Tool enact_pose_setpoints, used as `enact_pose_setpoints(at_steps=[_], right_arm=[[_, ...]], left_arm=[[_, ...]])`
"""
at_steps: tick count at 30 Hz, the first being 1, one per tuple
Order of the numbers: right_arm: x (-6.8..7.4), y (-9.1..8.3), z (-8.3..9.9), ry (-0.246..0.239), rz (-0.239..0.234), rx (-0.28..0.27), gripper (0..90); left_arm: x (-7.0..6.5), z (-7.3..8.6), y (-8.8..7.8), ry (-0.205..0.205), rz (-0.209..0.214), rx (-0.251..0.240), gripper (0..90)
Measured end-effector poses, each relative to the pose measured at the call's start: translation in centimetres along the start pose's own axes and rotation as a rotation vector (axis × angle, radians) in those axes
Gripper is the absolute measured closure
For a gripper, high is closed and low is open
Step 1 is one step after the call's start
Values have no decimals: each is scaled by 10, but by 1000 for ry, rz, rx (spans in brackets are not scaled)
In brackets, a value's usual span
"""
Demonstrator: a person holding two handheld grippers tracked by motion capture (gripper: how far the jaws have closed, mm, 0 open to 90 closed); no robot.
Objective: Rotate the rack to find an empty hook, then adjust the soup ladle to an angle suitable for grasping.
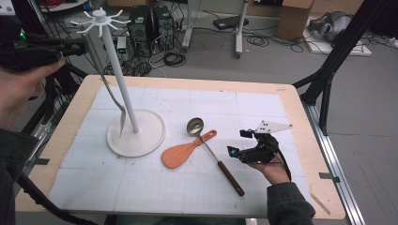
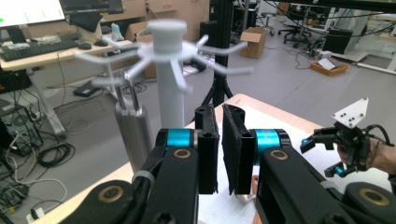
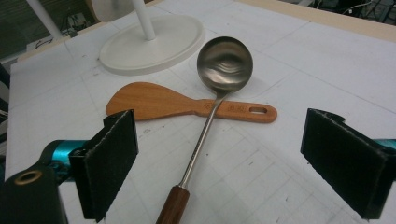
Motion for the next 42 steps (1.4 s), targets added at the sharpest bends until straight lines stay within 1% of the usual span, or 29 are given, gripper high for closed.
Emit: enact_pose_setpoints(at_steps=[4, 6, 10, 12, 15, 19, 23, 26, 29, 30, 31, 35, 37, 41, 42], right_arm=[[-1, 2, 0, -2, 0, 10, 102], [-2, 4, 1, 4, -3, 20, 102], [-2, 5, 2, 7, 0, 37, 102], [-2, 6, 2, -2, -2, 36, 102], [-2, 6, 2, 5, 3, 39, 102], [-4, 6, 3, 11, 8, 44, 102], [-3, 6, 3, 16, 11, 46, 102], [-2, 4, 2, 14, 14, 34, 102], [-3, 4, 2, 13, 15, 35, 102], [-3, 4, 3, 22, 15, 40, 102], [-3, 5, 3, 17, 15, 39, 102], [-1, 6, 3, 13, 16, 52, 102], [0, 7, 3, 8, 17, 55, 102], [1, 9, 5, 5, 21, 65, 103], [3, 10, 6, -2, 21, 78, 102]], left_arm=[[3, 11, 0, -9, 6, 8, 790], [5, 17, 0, -13, 10, 8, 772], [6, 25, 1, -12, 12, 9, 732], [5, 29, 1, -9, 13, 15, 717], [3, 34, 2, -5, 29, 17, 700], [-1, 41, 6, 5, 31, 25, 669], [-4, 48, 10, 10, 38, 42, 641], [-6, 52, 13, 15, 42, 47, 621], [-8, 57, 15, 21, 43, 55, 602], [-8, 59, 15, 22, 45, 55, 597], [-8, 61, 16, 20, 46, 55, 594], [-10, 71, 19, 13, 49, 58, 562], [-11, 77, 21, 21, 50, 63, 551], [-15, 90, 24, 12, 60, 64, 527], [-15, 93, 24, 13, 61, 69, 518]])
Point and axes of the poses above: each handheld gripper's, and its own axes: y roughly forward along the jaws, z roughly out of its underside, x roughly to its left, the point moved 3 cm from there along y, roughly forward along the jaws, and after that the axes turned 4 degrees about x, right-handed, at the moved point
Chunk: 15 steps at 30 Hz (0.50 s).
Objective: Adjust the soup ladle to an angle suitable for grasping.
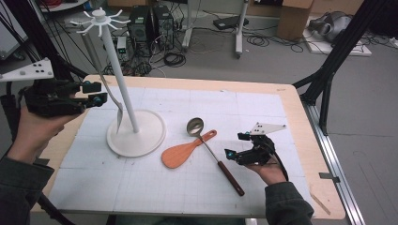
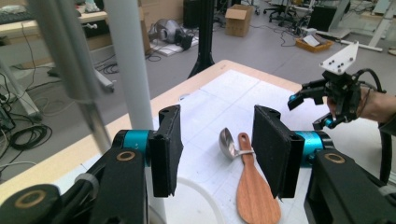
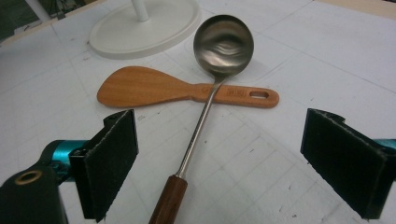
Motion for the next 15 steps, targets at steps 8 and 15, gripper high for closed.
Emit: enact_pose_setpoints(at_steps=[8, 15], right_arm=[[4, 4, 1, -22, 5, 31, 105], [3, 9, 4, -9, 9, 54, 167]], left_arm=[[-5, 19, 7, 7, -1, 18, 474], [-11, 35, 18, 14, 8, 26, 425]])
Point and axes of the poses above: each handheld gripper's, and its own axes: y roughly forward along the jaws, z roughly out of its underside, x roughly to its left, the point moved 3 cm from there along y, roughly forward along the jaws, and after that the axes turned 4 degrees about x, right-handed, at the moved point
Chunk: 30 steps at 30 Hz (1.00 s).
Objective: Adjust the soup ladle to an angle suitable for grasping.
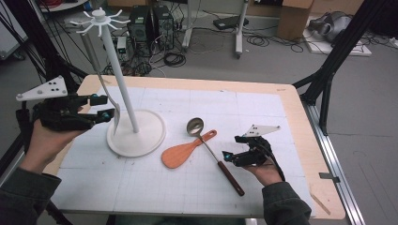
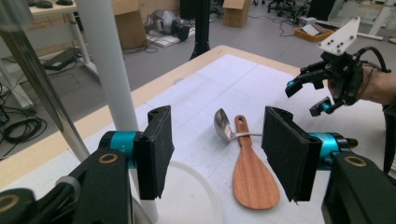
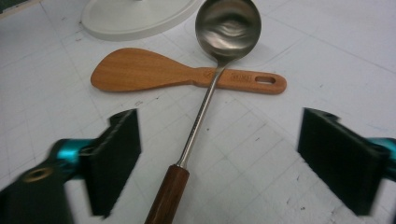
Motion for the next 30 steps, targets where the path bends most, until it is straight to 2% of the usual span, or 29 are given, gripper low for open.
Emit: enact_pose_setpoints(at_steps=[9, 12, 19, 28, 30], right_arm=[[3, 6, 0, 16, 19, 29, 216], [5, 10, -1, 19, 21, 42, 238], [7, 19, 0, 25, 22, 74, 280], [11, 25, 4, 36, 21, 107, 287], [14, 26, 8, 31, 10, 124, 286]], left_arm=[[-11, 20, 16, -1, 20, 1, 387], [-13, 27, 21, 11, 26, 13, 374], [-18, 40, 30, 0, 44, 9, 345], [-25, 56, 36, 10, 52, 22, 321], [-26, 60, 37, 11, 55, 23, 315]])
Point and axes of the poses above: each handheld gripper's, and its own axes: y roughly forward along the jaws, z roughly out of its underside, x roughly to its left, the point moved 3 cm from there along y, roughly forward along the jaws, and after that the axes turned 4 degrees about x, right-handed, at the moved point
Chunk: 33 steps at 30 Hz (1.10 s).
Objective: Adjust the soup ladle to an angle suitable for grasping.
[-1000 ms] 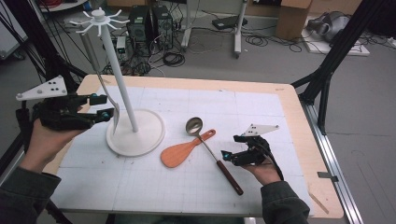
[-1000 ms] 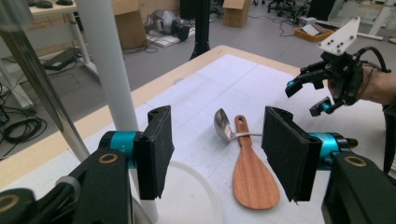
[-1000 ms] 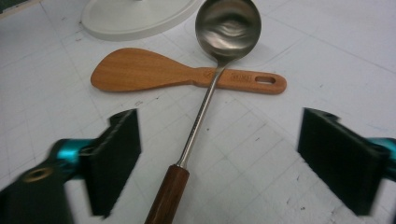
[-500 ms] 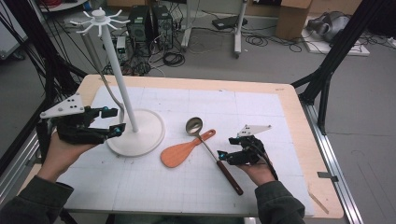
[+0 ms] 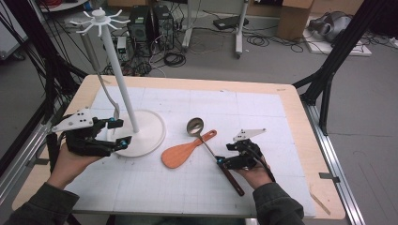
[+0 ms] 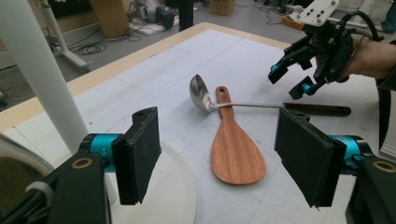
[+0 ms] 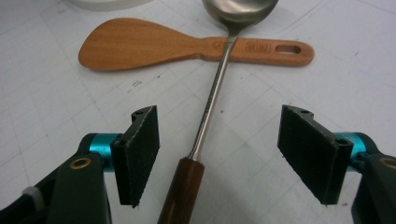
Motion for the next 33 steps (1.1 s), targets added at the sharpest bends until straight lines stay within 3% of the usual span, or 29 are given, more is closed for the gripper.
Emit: enact_pose_setpoints(at_steps=[6, 13, 17, 33], right_arm=[[6, 1, 8, -22, -8, 39, 293], [7, 8, 18, -36, -13, 109, 361], [6, 9, 20, -46, 12, 138, 403], [-11, -4, 24, -35, 87, 142, 527]], left_arm=[[-2, 7, 4, -2, 8, 7, 312], [-3, 14, 8, 0, 16, 14, 301], [-4, 16, 9, 1, 17, 15, 298], [-5, 19, 11, 0, 17, 24, 288]])
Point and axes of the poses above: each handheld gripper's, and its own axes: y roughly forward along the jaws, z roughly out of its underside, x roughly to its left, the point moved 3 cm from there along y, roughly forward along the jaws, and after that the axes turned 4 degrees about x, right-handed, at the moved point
